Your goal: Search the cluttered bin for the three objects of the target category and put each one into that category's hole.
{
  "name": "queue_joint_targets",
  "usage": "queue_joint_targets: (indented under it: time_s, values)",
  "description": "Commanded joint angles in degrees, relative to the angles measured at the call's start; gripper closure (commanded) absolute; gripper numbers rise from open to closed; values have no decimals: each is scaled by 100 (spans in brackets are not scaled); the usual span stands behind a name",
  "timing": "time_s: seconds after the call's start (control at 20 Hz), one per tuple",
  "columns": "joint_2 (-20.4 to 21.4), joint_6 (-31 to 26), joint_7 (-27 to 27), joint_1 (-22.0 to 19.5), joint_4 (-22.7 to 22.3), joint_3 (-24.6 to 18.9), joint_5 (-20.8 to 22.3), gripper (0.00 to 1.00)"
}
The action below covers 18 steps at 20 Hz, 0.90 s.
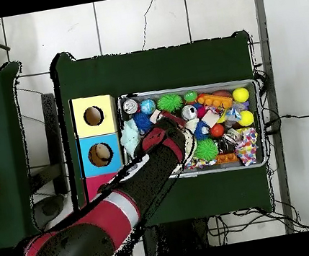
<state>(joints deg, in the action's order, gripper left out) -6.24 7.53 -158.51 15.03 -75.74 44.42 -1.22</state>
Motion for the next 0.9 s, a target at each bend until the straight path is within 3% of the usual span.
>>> queue_joint_targets:
  time_s: [0.05, 0.3, 0.45, 0.5, 0.55, 0.6, 0.7, 0.85, 0.9]
  values:
    - [-950, 292, -323, -485, 430, -1287, -166, 100]
    - [-1107, 538, -423, -471, 400, -1198, -313, 100]
    - [-1488, 1091, -323, -192, 446, -684, -592, 100]
    - [-1606, 1692, -628, -156, 286, -719, -1088, 100]
    - [-1674, 2852, -956, -289, 132, -1009, -1453, 100]
    - [-2052, 3425, -769, 26, 67, -650, -2279, 100]
    - [-2174, 4354, -866, -25, -1, -861, -2837, 100]
    - [-2259, 4946, -872, -205, 164, -1079, -2879, 100]
    - [-2387, 5073, -592, -143, 223, -972, -3061, 100]
